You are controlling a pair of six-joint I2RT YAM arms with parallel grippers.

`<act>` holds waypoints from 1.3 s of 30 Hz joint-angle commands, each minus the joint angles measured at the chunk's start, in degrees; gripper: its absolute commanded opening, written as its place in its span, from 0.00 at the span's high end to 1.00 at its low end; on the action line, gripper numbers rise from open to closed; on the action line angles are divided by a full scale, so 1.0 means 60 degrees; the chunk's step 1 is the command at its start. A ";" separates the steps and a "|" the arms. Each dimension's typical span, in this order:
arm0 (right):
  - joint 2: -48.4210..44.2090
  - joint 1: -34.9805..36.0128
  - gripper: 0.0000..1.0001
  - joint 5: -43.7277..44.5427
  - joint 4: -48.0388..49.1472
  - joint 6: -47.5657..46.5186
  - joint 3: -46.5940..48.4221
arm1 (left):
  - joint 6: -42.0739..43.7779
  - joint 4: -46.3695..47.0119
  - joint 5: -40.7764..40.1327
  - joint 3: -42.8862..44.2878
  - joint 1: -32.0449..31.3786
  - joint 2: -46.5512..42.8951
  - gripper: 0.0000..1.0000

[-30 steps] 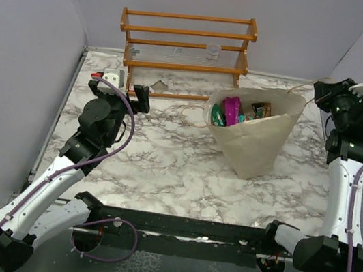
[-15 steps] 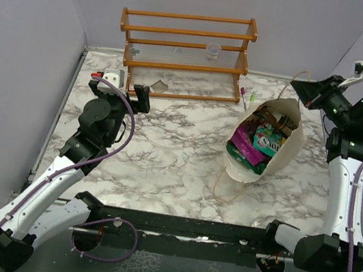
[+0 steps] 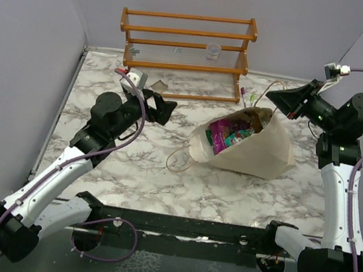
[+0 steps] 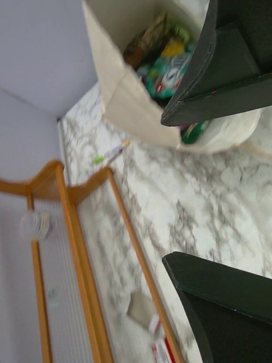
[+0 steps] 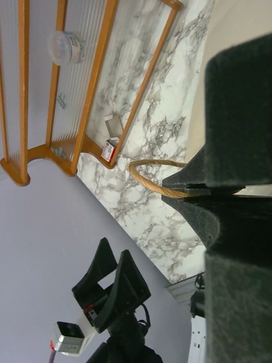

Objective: Take the snacks out of the paper bag
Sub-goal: Adjust the paper bag at the center of the board, then take out the snack from the paper bag.

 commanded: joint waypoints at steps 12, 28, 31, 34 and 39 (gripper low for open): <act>-0.1296 0.0100 0.97 0.0126 0.0235 -0.0060 -0.1245 | -0.2811 0.1560 0.2524 0.0818 -0.3006 0.1955 0.07; -0.1791 0.0102 0.98 0.1147 -0.0640 -0.0158 -0.1107 | -0.5894 -0.0109 -0.3031 0.1555 -0.4662 0.4248 0.39; -0.1747 0.0112 0.98 0.1102 -0.0595 -0.0151 -0.1095 | -0.6513 -0.0315 -0.3388 0.1710 -0.4656 0.4610 0.40; -0.1680 0.0127 0.98 0.1094 -0.0658 -0.0214 -0.1073 | -0.7107 -0.0388 -0.3554 0.1905 -0.4663 0.5109 0.42; -0.1717 0.0211 0.98 0.1120 -0.0706 -0.0309 -0.1048 | -0.7374 -0.0779 -0.4000 0.2646 -0.4652 0.6080 0.45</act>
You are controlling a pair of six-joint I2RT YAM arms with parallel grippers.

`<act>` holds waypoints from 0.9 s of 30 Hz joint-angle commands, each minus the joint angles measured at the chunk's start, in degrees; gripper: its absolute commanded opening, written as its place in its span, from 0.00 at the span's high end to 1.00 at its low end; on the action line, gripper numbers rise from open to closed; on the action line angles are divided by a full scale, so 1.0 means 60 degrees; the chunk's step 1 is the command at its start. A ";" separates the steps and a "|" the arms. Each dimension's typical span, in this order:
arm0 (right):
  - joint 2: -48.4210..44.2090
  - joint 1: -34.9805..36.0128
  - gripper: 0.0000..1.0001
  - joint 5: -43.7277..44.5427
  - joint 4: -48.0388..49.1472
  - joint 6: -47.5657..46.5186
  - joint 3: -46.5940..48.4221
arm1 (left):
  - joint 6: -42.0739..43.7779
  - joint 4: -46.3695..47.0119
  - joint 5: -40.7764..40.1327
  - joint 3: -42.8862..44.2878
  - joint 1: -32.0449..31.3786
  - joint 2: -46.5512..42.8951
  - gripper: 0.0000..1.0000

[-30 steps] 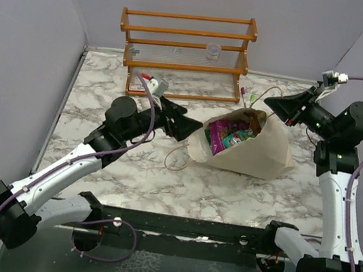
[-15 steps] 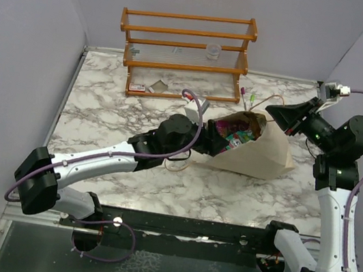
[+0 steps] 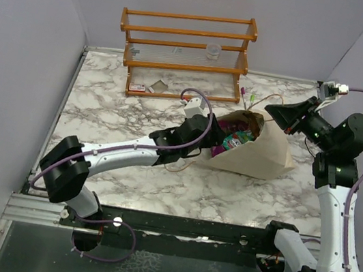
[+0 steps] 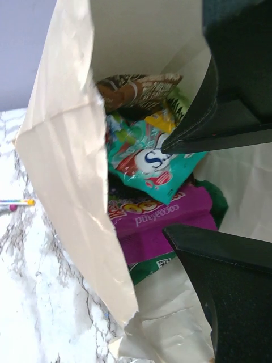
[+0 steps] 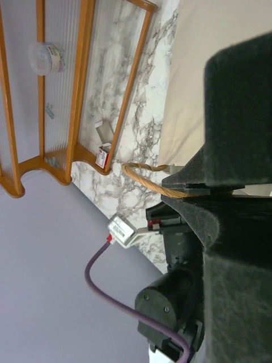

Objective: Take the snacks out of the paper bag
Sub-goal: Take out the snack from the paper bag.

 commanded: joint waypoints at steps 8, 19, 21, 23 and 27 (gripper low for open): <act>-0.0174 0.0206 0.98 0.0303 -0.0299 -0.0381 0.0298 | -0.0140 -0.0583 -0.1357 0.1604 0.0007 0.1821 0.51; -0.0309 0.0251 0.98 0.0323 -0.0180 -0.0374 -0.0031 | -0.0360 -0.1342 -0.2383 0.1633 -0.0027 0.2261 0.40; -0.0287 0.0265 0.98 0.0285 -0.0135 -0.0355 -0.0071 | -0.0361 -0.1163 -0.2323 0.1694 -0.0023 0.2450 0.40; -0.0278 0.0265 0.98 0.0265 -0.0104 -0.0335 -0.0103 | -0.0252 -0.1317 -0.2306 0.2055 -0.0014 0.2753 0.41; -0.0286 0.0280 0.98 0.0306 -0.0216 -0.0389 -0.0082 | -0.0081 -0.1246 -0.2246 0.2354 -0.0022 0.3093 0.48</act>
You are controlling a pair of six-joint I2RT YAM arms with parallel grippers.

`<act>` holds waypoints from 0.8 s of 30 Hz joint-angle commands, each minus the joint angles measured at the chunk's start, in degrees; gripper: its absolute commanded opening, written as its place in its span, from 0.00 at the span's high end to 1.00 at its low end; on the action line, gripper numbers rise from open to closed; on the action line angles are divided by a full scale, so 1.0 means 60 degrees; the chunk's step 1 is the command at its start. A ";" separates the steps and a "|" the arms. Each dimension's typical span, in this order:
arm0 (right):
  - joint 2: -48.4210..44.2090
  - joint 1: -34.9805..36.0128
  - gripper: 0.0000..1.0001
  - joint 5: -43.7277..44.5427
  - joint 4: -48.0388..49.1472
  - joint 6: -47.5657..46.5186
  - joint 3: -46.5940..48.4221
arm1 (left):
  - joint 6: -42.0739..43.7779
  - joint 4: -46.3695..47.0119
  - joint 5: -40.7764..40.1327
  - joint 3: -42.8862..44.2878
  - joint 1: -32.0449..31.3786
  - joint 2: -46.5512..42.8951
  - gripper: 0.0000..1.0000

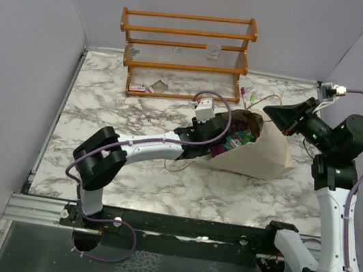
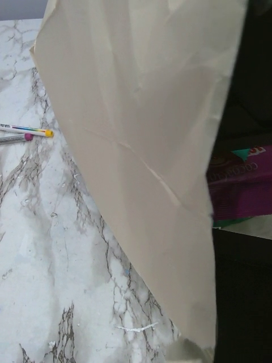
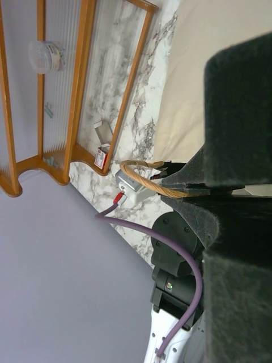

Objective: Take the snacks out of the paper bag
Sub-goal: Take out the snack from the paper bag.

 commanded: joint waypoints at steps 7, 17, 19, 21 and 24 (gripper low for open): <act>-0.0163 0.0076 0.98 0.0267 -0.0052 -0.0193 -0.0158 | 0.0592 0.0331 -0.0370 0.0240 -0.0022 0.0014 0.75; -0.0247 0.0091 0.98 0.1353 -0.1189 -0.0649 0.0185 | 0.1536 0.1038 0.0106 -0.0342 -0.0007 -0.1637 1.00; -0.0269 0.0089 0.98 0.1907 -0.1547 -0.0756 0.0535 | 0.1761 0.1285 0.0475 -0.0425 -0.0007 -0.1951 1.00; -0.0267 0.0091 0.98 0.2575 -0.1858 -0.0865 0.0911 | 0.1979 0.1491 0.0765 -0.0438 -0.0007 -0.2201 1.00; -0.0103 0.0091 0.98 0.3566 -0.2392 -0.1186 0.1579 | 0.2290 0.1386 0.1049 -0.0270 -0.0008 -0.2515 1.00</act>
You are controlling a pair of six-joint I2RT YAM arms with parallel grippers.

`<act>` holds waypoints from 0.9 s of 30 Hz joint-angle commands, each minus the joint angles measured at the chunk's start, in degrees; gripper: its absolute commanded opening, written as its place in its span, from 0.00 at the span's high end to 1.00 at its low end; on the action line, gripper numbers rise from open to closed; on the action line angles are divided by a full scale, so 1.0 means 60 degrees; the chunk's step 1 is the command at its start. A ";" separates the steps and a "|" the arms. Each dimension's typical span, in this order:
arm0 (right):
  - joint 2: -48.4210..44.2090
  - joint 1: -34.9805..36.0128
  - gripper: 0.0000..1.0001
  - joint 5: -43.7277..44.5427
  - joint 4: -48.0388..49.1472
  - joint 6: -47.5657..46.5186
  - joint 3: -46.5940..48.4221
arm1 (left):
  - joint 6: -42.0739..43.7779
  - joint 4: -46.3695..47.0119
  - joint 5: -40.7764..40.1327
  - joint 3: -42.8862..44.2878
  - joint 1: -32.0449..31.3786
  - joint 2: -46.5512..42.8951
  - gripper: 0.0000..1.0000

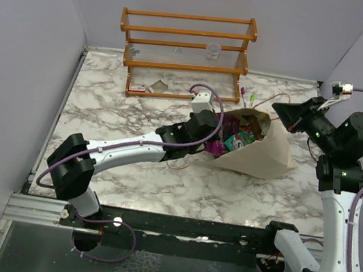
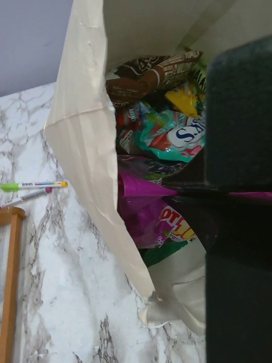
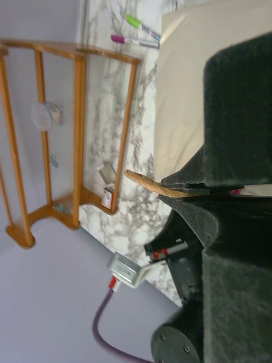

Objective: Take the snacks out of the paper bag
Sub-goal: Take out the snack from the paper bag.

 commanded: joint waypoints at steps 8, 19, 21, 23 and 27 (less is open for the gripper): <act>0.0045 0.0007 0.98 0.4371 -0.0770 -0.0962 0.1363 | 0.1645 0.1145 0.1361 0.0201 0.0043 -0.2133 1.00; -0.0115 0.0007 0.98 0.3886 -0.0046 -0.0790 0.0849 | 0.3275 0.0847 0.2793 0.1162 0.0058 -0.3540 1.00; -0.0186 0.0007 0.98 0.3845 -0.0084 -0.0776 0.0752 | 0.3780 0.0607 0.2855 0.1405 0.0061 -0.3777 1.00; -0.0316 0.0007 0.98 0.3676 0.0028 -0.0703 0.0544 | 0.4344 0.0301 0.2964 0.1826 0.0066 -0.3987 1.00; -0.0519 0.0007 0.98 0.3367 0.0176 -0.0606 0.0174 | 0.5099 -0.0557 0.2557 0.2639 0.0061 -0.4264 1.00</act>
